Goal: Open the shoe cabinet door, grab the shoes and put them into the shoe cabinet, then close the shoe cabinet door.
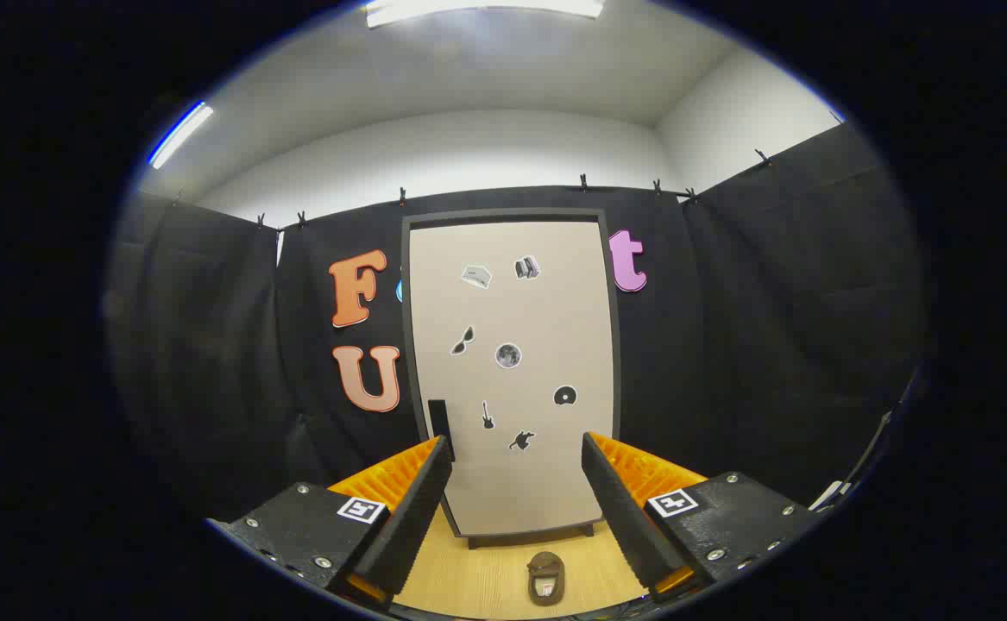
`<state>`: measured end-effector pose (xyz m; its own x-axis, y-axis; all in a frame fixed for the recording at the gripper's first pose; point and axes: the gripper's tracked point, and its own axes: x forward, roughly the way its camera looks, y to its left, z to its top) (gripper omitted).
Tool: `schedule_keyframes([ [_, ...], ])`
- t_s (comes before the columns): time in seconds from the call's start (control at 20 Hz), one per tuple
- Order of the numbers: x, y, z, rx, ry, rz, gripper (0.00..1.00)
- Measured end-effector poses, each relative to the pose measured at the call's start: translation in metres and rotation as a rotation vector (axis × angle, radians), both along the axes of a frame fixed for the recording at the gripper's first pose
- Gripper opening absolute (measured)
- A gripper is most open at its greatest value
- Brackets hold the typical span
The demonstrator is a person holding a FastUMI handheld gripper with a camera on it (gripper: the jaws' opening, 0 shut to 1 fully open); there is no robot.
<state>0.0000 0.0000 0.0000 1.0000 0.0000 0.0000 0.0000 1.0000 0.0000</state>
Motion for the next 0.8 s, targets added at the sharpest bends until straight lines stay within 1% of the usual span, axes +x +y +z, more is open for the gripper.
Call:
schedule_keyframes([
  [0.55,0.003,0.008,-0.007,-0.004,0.014,0.017,0.95],
  [0.8,0.011,0.016,-0.015,0.002,0.041,0.039,0.95],
])
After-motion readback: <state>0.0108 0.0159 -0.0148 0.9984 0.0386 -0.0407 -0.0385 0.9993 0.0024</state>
